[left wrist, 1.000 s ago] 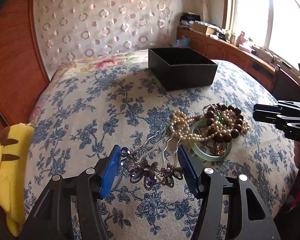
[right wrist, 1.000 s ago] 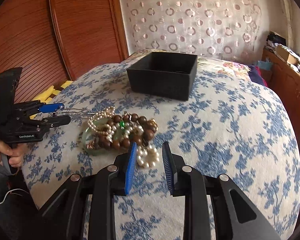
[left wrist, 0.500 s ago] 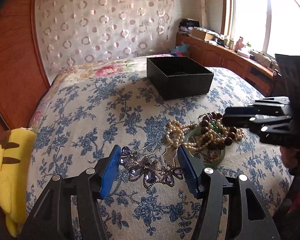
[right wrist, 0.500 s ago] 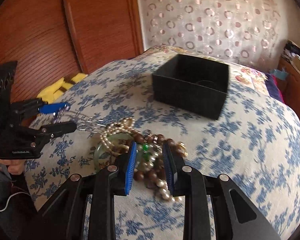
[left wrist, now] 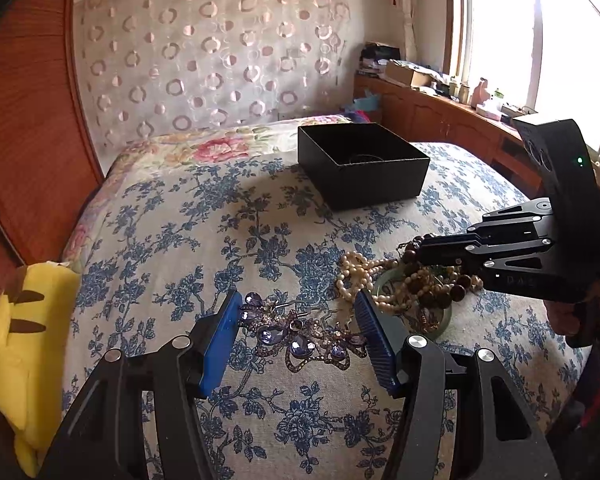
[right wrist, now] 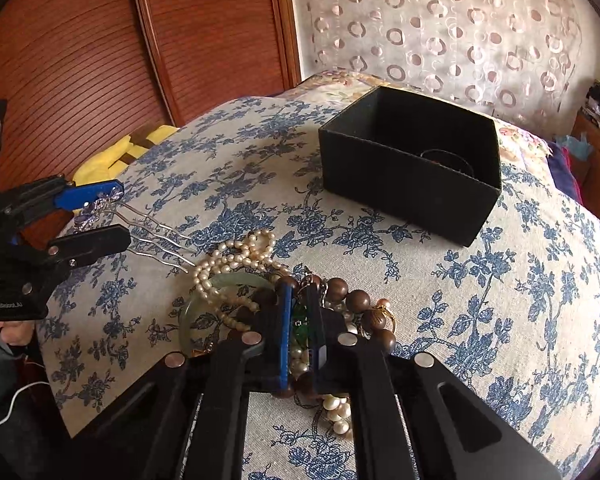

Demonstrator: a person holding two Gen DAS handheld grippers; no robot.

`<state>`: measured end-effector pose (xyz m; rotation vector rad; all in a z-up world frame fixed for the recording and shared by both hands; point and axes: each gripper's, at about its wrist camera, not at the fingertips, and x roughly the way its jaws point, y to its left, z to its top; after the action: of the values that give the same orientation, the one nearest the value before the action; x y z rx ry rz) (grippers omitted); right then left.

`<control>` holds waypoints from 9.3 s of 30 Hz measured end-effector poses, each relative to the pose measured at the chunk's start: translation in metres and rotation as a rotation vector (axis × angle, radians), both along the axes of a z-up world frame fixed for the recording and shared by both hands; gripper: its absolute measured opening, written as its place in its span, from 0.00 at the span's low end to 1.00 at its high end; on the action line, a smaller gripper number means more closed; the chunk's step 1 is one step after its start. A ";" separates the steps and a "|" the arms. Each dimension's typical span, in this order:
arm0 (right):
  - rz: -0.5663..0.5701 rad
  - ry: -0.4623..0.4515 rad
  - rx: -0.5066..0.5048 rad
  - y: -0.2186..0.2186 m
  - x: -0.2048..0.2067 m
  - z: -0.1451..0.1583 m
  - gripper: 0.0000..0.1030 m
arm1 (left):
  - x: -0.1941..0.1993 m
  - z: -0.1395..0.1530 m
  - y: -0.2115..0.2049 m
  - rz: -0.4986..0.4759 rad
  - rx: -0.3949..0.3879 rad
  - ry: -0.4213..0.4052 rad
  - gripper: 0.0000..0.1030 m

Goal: Organize jewelry
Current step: 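Lift the hair pins with the left gripper while the right gripper grasps the green jade bangle, then lower the hair pins with the left gripper while the right gripper lowers the jade bangle into the box, then withdraw both grippers from the box back toward the jewelry pile, then grasp the pearl necklace with the left gripper and lift it, then lift the pearl necklace with the left gripper while the right gripper grasps the brown bead bracelet, then carry the pearl necklace with the left gripper while the right gripper carries the bead bracelet over the black box, then open both grippers to drop the necklace and bead bracelet into the box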

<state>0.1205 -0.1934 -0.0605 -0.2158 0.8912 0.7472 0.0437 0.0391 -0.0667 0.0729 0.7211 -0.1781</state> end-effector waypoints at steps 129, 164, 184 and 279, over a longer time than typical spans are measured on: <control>-0.189 -0.063 0.080 -0.081 -0.050 -0.003 0.30 | 0.034 -0.024 -0.021 -0.016 -0.046 0.121 0.39; -0.177 -0.080 0.089 -0.079 -0.051 0.007 0.30 | 0.039 0.013 -0.004 0.029 -0.044 0.019 0.04; -0.142 -0.006 -0.001 -0.045 0.012 -0.003 0.30 | 0.001 0.050 -0.002 0.028 -0.067 -0.096 0.04; -0.160 -0.146 0.042 -0.074 0.097 0.063 0.16 | 0.163 0.130 -0.095 -0.028 0.052 -0.201 0.04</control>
<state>0.2172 -0.2677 0.0022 -0.1574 0.7441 0.5933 0.2072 -0.0556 0.0638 0.1482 0.5248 -0.1760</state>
